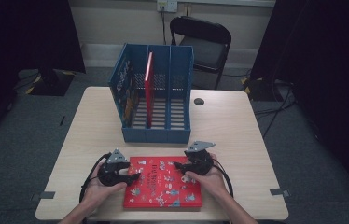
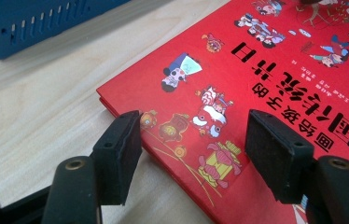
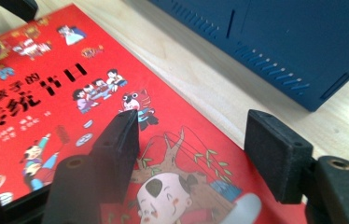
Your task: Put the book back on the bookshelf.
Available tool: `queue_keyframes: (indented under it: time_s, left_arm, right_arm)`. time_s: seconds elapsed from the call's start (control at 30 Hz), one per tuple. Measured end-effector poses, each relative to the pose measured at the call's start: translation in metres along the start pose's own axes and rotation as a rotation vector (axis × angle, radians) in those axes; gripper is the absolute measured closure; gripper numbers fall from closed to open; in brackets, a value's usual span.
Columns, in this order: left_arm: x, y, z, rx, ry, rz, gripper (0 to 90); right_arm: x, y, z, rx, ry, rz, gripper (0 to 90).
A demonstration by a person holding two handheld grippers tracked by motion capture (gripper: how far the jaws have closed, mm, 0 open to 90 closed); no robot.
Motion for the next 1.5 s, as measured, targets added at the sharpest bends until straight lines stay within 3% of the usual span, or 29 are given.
queue_keyframes:
  time_s: [0.13, 0.33, 0.4, 0.7, 1.0, 1.17, 1.27, 1.33, 1.5]
  left_arm:
    - [-0.001, 0.002, -0.001, -0.001, -0.004, 0.011, 39.2]
    - [-0.003, 0.005, -0.005, 0.004, -0.004, 0.034, 41.9]
    - [-0.003, 0.004, -0.006, 0.0, -0.022, 0.035, 46.4]
    - [-0.002, -0.001, -0.004, 0.043, -0.054, 0.007, 48.9]
    - [0.0, -0.006, -0.004, 0.032, -0.046, 0.017, 53.8]
    - [-0.001, -0.004, -0.001, 0.05, -0.041, 0.017, 58.6]
    - [0.0, -0.003, -0.001, 0.044, -0.017, 0.0, 59.8]
    - [-0.001, -0.001, -0.002, 0.062, -0.03, 0.008, 60.1]
    - [-0.005, 0.002, -0.002, 0.042, -0.004, 0.007, 62.2]
  right_arm:
    - [0.0, 0.002, 0.002, -0.018, 0.016, 0.006, 38.3]
    - [0.0, -0.002, -0.001, -0.007, -0.012, -0.011, 41.0]
    - [0.0, -0.004, -0.001, -0.007, -0.023, -0.02, 41.2]
    - [0.005, -0.01, -0.003, 0.007, -0.018, -0.019, 42.8]
    - [0.013, -0.022, -0.007, 0.005, -0.014, -0.038, 43.2]
    - [0.018, -0.028, -0.009, 0.01, -0.005, -0.04, 43.5]
    - [0.021, -0.031, -0.012, 0.023, -0.008, -0.036, 43.6]
    - [0.023, -0.034, -0.013, 0.013, 0.007, -0.036, 43.7]
    - [0.025, -0.038, -0.016, 0.004, 0.005, -0.051, 43.2]
Point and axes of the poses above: each handheld gripper's, and its own axes: y roughly forward along the jaws, x roughly out of its underside, z roughly to its right, the point moved 2 cm from there along y, roughly forward along the jaws
